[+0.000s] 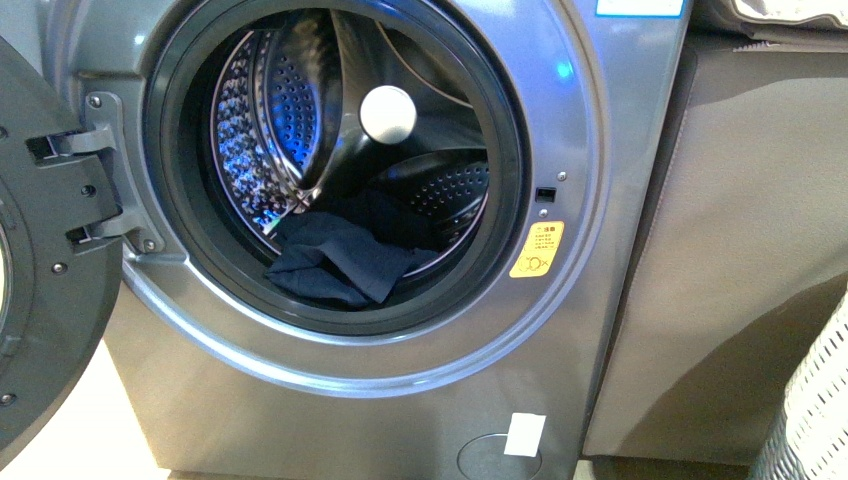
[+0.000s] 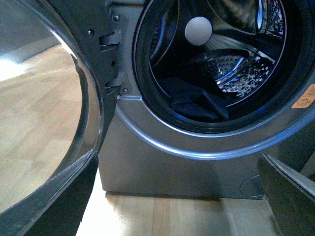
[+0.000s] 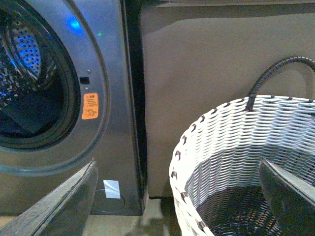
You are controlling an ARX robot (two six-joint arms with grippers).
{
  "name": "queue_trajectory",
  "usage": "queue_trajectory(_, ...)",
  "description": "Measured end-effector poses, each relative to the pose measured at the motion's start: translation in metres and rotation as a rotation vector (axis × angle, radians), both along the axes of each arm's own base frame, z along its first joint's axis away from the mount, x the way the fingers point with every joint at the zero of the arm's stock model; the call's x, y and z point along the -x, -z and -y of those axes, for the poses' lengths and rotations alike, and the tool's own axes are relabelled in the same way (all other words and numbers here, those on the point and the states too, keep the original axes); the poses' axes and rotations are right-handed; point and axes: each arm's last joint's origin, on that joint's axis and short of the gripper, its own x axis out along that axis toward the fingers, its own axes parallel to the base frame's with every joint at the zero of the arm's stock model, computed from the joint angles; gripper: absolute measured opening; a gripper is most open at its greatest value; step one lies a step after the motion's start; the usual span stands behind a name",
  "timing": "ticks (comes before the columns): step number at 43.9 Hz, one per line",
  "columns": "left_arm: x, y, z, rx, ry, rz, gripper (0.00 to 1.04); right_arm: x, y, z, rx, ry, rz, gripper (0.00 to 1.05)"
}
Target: Put clothes into washing machine
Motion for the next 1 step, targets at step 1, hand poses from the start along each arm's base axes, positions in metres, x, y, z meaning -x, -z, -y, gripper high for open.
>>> queue_trajectory(1,0.0,0.0,0.0,0.0,0.0,0.0,0.98,0.0,0.0,0.0,0.0,0.0,0.0,0.97)
